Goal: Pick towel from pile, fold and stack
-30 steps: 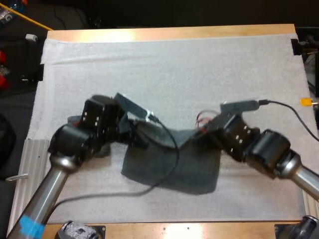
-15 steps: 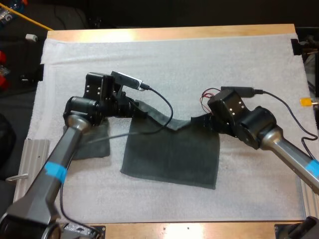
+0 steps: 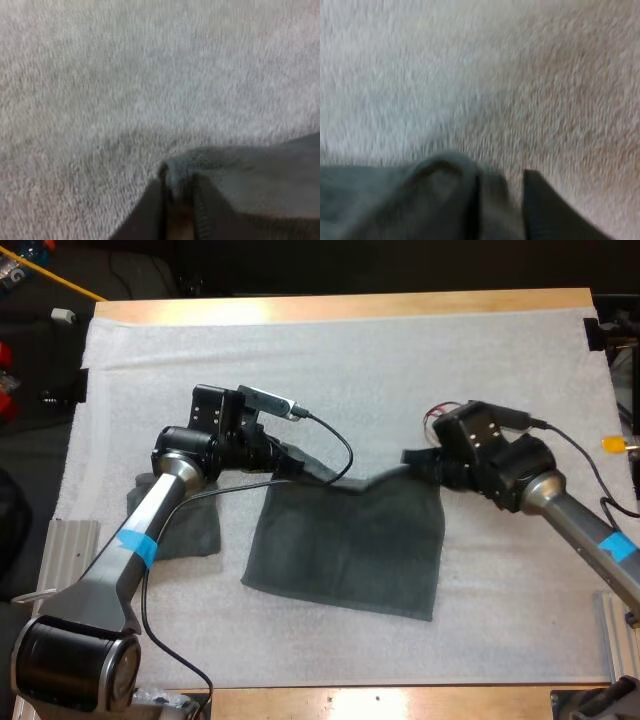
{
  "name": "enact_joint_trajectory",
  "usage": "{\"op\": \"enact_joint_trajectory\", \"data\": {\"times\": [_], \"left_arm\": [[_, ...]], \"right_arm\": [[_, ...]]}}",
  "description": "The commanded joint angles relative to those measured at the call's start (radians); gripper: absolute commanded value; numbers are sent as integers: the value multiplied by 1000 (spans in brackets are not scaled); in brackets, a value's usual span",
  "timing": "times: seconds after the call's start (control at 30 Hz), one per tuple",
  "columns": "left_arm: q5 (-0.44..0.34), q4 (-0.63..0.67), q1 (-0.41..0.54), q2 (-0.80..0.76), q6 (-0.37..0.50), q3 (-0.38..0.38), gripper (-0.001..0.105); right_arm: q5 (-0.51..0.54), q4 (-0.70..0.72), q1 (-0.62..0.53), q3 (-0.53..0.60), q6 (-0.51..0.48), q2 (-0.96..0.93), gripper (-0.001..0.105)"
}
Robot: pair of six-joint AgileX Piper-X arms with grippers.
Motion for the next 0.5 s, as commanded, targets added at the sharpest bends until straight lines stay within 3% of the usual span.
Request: {"op": "enact_joint_trajectory", "data": {"times": [0.0, 0.1, 0.13, 0.37, 0.47], "left_arm": [[7, -17, 0, -6, -20, -13, 34], [21, 27, 0, -6, -22, -46, 66], [23, 41, 0, -7, -22, -55, 69], [23, 157, 0, -81, -14, -86, 50], [23, 205, 0, -144, -13, -86, 50]], "right_arm": [[-6, -12, -13, -3, 4, -5, 42], [2, 15, -21, -3, -20, -25, 50], [10, 28, -20, -3, -20, -32, 50], [29, 147, -20, -3, -67, -164, 50], [10, 195, -10, -3, -91, -223, 50]]}}
